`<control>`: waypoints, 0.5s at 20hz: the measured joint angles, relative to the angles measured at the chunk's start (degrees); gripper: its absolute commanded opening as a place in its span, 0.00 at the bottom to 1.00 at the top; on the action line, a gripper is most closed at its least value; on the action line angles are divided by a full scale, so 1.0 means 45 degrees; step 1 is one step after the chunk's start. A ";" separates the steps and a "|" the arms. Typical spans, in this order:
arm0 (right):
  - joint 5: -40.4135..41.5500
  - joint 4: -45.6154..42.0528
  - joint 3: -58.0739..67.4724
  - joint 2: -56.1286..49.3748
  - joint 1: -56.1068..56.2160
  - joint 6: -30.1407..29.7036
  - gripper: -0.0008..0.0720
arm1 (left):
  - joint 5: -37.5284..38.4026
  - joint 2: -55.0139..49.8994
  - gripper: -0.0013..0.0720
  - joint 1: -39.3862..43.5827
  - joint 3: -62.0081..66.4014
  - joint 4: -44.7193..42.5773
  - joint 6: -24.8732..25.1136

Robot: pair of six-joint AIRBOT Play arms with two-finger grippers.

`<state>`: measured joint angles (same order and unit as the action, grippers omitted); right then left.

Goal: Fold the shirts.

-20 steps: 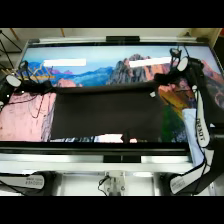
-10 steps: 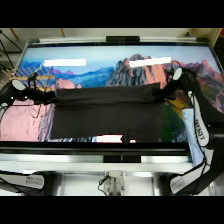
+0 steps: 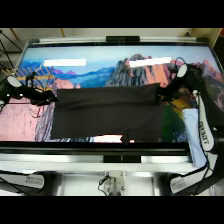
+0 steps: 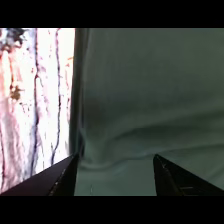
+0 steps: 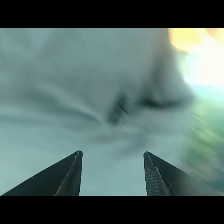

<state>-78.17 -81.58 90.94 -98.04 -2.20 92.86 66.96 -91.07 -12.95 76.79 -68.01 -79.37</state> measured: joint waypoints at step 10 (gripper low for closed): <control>-0.2769 -0.1205 -0.2744 0.3687 -0.2569 -0.1039 0.72 | 0.2239 0.3589 0.80 -0.2064 -0.6290 -0.0330 0.1418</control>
<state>-90.63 -87.00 78.59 -81.45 -13.76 88.18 77.03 -74.91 -22.24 48.49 -69.49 -72.99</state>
